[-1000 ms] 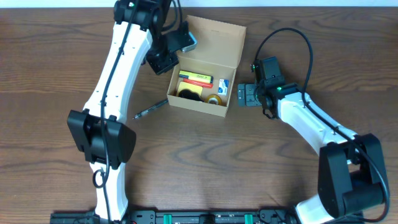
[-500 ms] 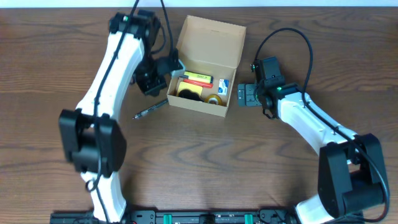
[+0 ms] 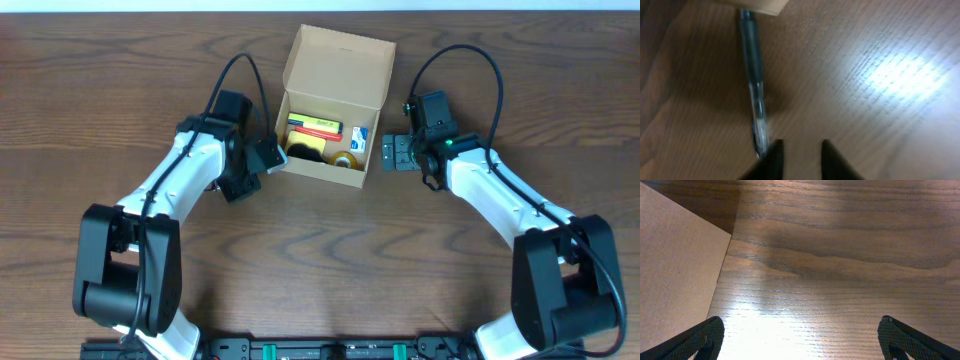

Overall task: Pack container
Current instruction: 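Withdraw the left gripper toward the black pen on the table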

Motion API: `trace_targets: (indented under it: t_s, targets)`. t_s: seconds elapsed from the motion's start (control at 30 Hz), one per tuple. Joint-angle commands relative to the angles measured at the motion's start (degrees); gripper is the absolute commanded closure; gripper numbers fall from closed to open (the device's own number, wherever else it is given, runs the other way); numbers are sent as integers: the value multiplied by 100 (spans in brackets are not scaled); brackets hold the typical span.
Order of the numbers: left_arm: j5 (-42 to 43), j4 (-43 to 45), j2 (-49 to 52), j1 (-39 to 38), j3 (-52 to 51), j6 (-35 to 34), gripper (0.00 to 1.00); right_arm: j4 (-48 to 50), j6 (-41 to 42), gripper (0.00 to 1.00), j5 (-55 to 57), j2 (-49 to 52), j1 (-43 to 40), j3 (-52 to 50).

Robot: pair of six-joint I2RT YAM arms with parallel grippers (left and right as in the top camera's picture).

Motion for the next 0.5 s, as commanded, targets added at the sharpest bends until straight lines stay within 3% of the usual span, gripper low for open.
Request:
trace_targets:
  t_s: [0.0,0.47]
  targets:
    - [-155,275,-81,92,-210,-127,67,-13,63,1,-2,48,-50,-9]
    - [-87,1016,37,356,-452,-433,60,-13,63,1,-2,48,-50,-9]
